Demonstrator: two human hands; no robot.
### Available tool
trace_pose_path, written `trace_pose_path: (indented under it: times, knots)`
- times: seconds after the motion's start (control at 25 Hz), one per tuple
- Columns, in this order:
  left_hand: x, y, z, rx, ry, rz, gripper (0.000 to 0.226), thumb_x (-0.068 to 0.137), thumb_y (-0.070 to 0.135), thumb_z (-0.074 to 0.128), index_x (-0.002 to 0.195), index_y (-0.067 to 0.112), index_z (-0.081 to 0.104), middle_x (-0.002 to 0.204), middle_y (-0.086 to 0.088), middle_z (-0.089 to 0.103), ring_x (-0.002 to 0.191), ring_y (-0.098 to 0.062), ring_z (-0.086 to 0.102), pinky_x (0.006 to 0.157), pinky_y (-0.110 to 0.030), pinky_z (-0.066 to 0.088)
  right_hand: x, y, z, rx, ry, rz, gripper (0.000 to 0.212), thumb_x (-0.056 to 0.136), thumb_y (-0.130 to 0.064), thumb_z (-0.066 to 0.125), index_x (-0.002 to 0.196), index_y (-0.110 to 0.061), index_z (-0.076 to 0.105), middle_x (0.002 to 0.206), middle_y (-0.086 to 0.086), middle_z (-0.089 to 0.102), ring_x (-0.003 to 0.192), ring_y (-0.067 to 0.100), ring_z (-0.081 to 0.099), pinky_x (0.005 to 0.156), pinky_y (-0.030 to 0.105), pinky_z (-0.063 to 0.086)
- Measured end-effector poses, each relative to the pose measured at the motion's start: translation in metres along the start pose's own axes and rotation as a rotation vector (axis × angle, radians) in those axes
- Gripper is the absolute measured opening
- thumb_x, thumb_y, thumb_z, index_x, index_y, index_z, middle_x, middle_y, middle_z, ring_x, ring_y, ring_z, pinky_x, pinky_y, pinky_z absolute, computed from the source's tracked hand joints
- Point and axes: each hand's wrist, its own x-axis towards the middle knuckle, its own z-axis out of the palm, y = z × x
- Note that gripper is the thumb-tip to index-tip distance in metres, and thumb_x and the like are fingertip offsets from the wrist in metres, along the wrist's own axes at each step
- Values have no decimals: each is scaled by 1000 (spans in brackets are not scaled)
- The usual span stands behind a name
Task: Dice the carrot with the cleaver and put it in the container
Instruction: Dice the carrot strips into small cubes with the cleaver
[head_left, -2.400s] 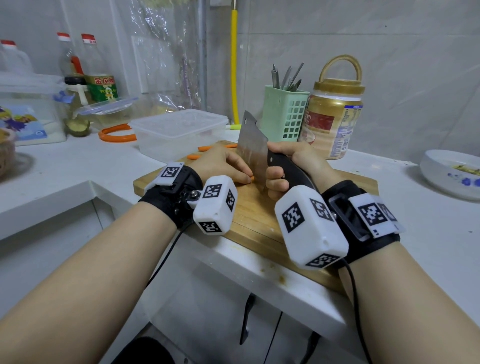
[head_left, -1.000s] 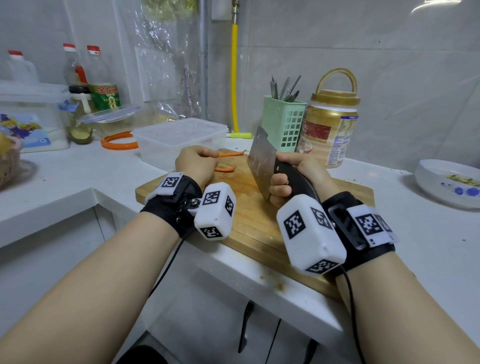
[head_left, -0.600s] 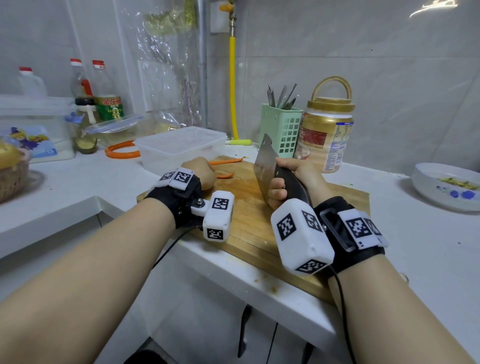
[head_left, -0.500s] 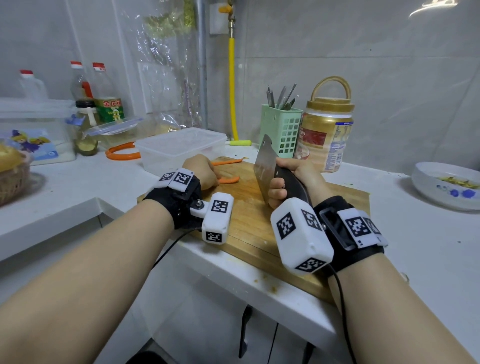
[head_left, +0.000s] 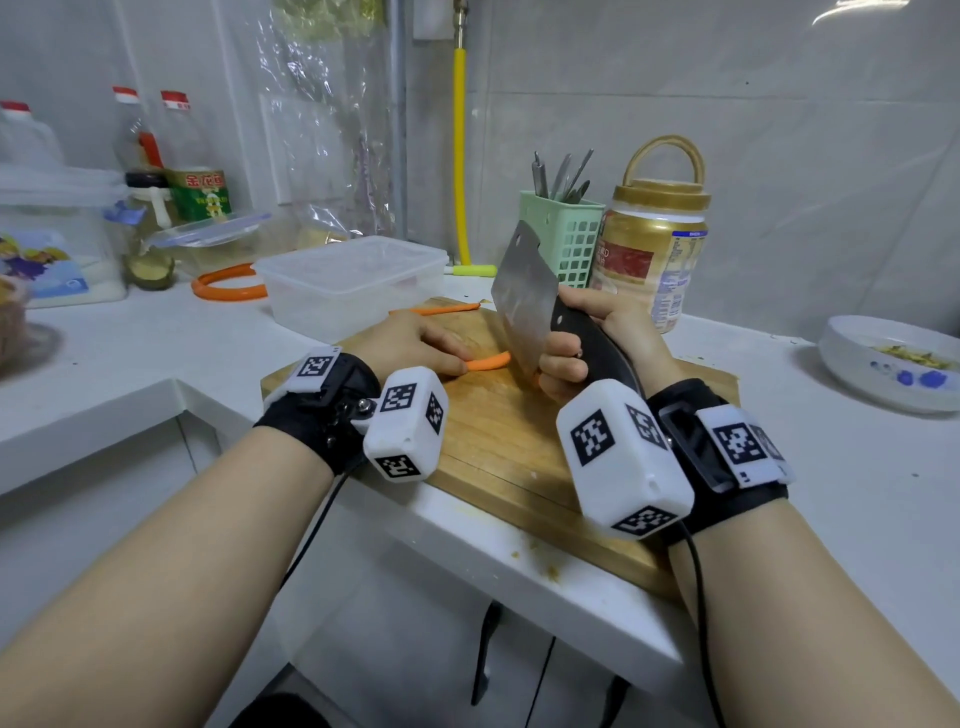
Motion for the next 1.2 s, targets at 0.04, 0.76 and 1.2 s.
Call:
trace_pose_path:
  times: [0.04, 0.76, 1.2]
  knots:
    - [0, -1, 0, 9, -5, 5, 16, 78, 20, 80, 74, 36, 76, 94, 17, 72, 94, -1, 63, 91, -23, 47, 0, 0, 1, -11, -13, 5, 33, 97, -37, 40, 73, -14, 36, 43, 0, 38, 30, 14, 36, 45, 20, 24]
    - [0, 0, 2, -44, -55, 57, 12, 81, 16, 77, 85, 27, 76, 88, 19, 70, 89, 3, 62, 77, -8, 43, 18, 1, 2, -136, 70, 118, 25, 96, -33, 47, 102, -16, 30, 42, 2, 39, 29, 16, 34, 38, 13, 30]
    - [0, 1, 3, -35, -24, 46, 11, 79, 17, 78, 82, 26, 76, 98, 8, 73, 99, -8, 64, 93, -23, 46, 10, 0, -5, -39, -6, 19, 30, 97, -35, 39, 76, -15, 36, 43, 0, 36, 30, 14, 34, 41, 15, 30]
